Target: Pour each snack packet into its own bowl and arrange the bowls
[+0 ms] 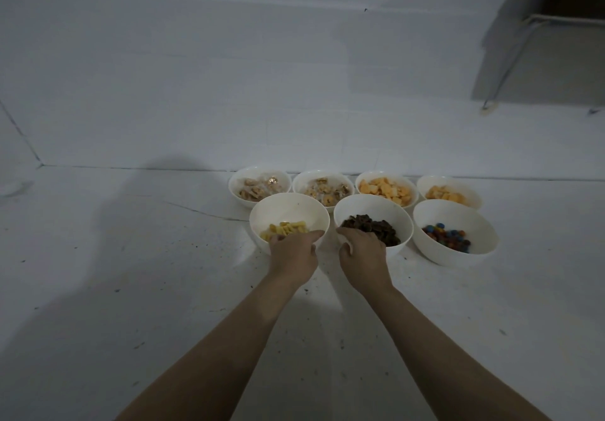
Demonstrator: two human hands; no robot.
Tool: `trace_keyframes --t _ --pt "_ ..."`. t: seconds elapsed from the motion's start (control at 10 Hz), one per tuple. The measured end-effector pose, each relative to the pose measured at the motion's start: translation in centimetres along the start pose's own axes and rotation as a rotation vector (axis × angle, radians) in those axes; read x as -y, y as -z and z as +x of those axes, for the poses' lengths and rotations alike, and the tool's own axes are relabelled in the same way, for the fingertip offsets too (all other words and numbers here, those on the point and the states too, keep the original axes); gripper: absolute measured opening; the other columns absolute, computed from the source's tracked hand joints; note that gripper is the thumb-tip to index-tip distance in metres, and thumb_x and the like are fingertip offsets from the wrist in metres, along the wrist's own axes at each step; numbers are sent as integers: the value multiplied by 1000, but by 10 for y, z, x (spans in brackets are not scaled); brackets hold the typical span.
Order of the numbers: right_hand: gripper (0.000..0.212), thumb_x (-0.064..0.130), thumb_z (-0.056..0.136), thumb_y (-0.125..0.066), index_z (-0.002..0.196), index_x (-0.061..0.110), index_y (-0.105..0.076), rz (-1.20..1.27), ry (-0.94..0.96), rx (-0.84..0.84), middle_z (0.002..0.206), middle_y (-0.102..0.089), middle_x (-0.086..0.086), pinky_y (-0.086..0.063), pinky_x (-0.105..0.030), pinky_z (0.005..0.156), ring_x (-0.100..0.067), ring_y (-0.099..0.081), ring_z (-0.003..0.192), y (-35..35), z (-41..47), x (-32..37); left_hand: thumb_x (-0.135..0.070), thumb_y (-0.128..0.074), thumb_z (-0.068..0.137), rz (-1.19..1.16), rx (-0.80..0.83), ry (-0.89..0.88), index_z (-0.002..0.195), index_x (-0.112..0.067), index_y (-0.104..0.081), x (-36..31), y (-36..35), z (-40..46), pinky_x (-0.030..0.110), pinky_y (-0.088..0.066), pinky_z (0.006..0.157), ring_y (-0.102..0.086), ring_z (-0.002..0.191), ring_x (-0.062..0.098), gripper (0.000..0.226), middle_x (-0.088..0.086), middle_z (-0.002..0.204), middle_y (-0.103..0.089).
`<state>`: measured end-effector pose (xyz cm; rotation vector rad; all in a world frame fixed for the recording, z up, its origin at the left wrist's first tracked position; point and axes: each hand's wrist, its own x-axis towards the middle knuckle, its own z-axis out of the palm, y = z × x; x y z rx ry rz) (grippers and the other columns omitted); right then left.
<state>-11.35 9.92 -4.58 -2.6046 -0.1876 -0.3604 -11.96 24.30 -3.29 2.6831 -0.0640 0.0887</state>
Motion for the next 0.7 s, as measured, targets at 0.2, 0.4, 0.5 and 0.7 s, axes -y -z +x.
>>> trace_keyframes --t 0.2,0.4,0.5,0.7 --pt "39 6 88 -54 123 16 -68 19 38 -1 128 -67 -3 -42 -41 92 -32 -56 113 -2 1 -5 -19 -40 102 -7 -11 10 142 -36 -45 -1 -3 2 41 -18 111 -39 135 23 44 -1 143 -53" --pt "39 5 89 -53 124 17 -67 7 53 15 130 -65 -1 -41 -40 94 -30 -54 116 -2 3 -8 -22 -40 101 -6 -16 -3 142 -34 -46 0 -2 3 41 -17 110 -38 137 21 43 -2 143 -53" --pt "39 2 86 -55 122 15 -68 0 114 8 127 -66 -4 -44 -41 91 -32 -57 112 -4 0 -11 -20 -42 99 3 -72 -74 141 -32 -47 3 -7 -1 42 -18 110 -41 134 19 43 -5 140 -54" --pt "42 4 82 -62 117 26 -66 96 227 -175 120 -65 5 -46 -31 94 -19 -57 110 18 -59 -26 -17 -45 84 -116 -437 -344 122 -30 -60 33 3 -53 34 -27 100 -48 125 11 42 -11 125 -59"
